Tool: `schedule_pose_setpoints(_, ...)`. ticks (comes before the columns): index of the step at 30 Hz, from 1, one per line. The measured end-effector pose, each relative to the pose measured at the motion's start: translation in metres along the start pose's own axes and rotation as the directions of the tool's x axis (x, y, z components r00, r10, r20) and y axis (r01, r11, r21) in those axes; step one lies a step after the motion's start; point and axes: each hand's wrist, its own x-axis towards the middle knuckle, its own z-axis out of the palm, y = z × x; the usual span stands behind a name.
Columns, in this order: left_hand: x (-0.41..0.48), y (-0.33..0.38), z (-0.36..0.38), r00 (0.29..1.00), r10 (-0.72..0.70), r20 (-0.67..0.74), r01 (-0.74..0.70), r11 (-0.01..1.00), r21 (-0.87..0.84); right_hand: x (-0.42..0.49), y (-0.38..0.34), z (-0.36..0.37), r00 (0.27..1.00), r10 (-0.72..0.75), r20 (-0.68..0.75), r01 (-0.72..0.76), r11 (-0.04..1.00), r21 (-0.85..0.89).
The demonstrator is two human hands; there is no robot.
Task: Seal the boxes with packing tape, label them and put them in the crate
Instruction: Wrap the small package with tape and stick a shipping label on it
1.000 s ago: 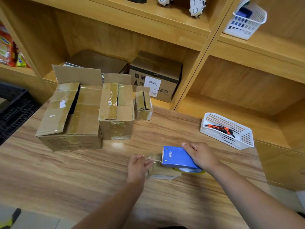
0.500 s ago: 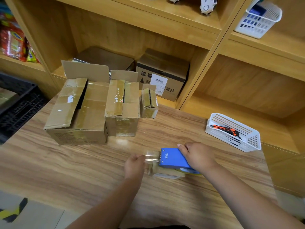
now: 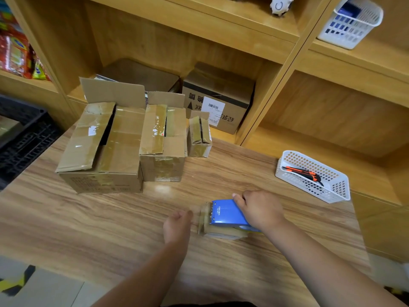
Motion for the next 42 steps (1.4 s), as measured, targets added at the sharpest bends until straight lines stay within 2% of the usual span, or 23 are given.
schedule_pose_setpoints(6, 0.004, -0.007, 0.005, 1.000, 0.008, -0.018, -0.007, 0.998, 0.055, 0.004, -0.003, 0.001, 1.000, 0.004, -0.007, -0.004, 1.000, 0.010)
schedule_pose_setpoints(16, 0.010, -0.019, 0.023, 0.995, -0.094, 0.037, 0.088, 0.985, 0.150, 0.007, -0.003, 0.003, 1.000, 0.017, -0.017, -0.016, 1.000, 0.021)
schedule_pose_setpoints(26, 0.007, -0.027, 0.029, 0.995, 0.049, 0.082, -0.076, 0.925, 0.372, 0.007, -0.008, 0.003, 0.999, 0.033, 0.000, -0.033, 0.999, 0.029)
schedule_pose_setpoints(29, 0.003, -0.019, 0.027, 0.997, -0.026, 0.078, -0.002, 0.940, 0.342, 0.007, -0.008, 0.002, 0.999, 0.037, 0.000, -0.037, 0.999, 0.029)
schedule_pose_setpoints(31, 0.001, -0.013, 0.023, 0.997, 0.034, 0.076, -0.059, 0.930, 0.363, 0.007, -0.008, 0.002, 0.999, 0.035, 0.000, -0.035, 0.999, 0.033)
schedule_pose_setpoints(34, -0.013, -0.008, 0.023, 0.956, 0.216, 0.200, -0.263, 0.932, 0.250, 0.006, -0.007, 0.003, 0.999, 0.035, -0.009, -0.034, 0.999, 0.042)
schedule_pose_setpoints(36, -0.026, -0.007, 0.025, 0.904, 0.257, 0.341, -0.330, 0.927, 0.177, 0.006, -0.007, 0.003, 0.999, 0.041, -0.014, -0.041, 0.998, 0.047)
schedule_pose_setpoints(38, -0.029, -0.006, 0.022, 0.857, 0.225, 0.464, -0.371, 0.895, 0.249, 0.006, -0.007, 0.002, 0.998, 0.054, -0.014, -0.054, 0.997, 0.047)
schedule_pose_setpoints(42, -0.012, 0.005, 0.015, 0.822, 0.122, 0.556, -0.396, 0.824, 0.406, 0.004, -0.005, 0.002, 0.997, 0.075, 0.001, -0.075, 0.994, 0.086)
